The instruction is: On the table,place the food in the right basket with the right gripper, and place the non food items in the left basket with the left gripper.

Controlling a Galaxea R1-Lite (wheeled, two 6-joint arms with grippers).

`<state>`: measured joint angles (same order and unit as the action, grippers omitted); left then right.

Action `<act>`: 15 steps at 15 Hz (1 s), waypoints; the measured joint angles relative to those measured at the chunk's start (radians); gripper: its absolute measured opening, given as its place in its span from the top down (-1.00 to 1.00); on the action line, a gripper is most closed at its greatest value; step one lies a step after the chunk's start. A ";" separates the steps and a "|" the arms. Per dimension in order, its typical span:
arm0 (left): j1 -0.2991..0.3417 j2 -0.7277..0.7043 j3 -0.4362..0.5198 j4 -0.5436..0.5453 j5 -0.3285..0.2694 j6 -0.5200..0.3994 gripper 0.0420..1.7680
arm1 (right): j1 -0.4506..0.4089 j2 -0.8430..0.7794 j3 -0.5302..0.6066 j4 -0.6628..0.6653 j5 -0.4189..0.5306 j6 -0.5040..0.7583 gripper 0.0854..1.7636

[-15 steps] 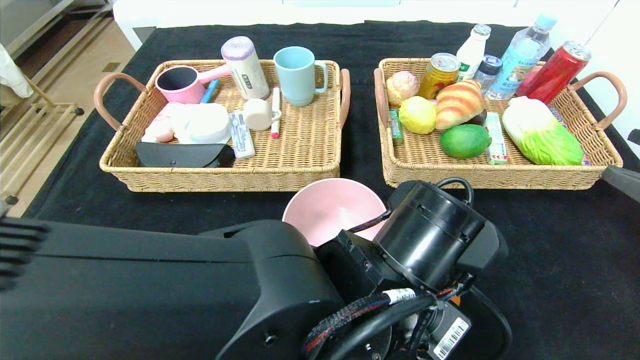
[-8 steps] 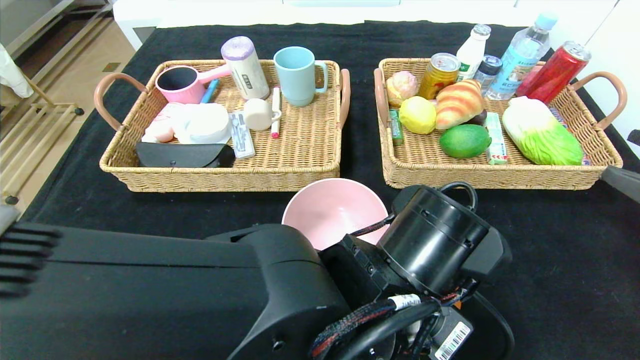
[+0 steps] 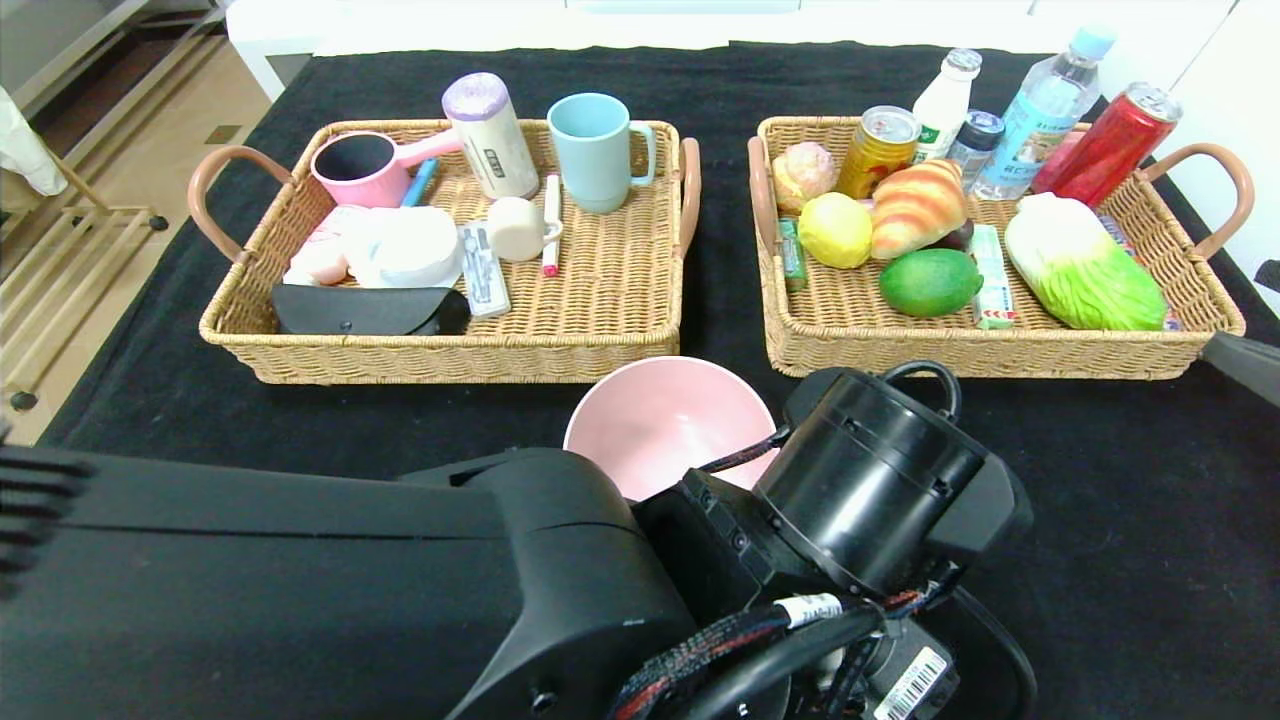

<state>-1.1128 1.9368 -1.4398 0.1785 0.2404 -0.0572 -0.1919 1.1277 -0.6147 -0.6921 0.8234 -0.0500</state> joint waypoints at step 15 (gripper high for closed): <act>-0.045 -0.101 0.032 0.001 0.057 -0.009 -0.92 | -0.026 -0.011 -0.013 -0.004 0.003 0.032 -0.94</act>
<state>-1.1574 1.8362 -1.4077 0.1794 0.2977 -0.0664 -0.2174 1.1166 -0.6272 -0.6960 0.8264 -0.0177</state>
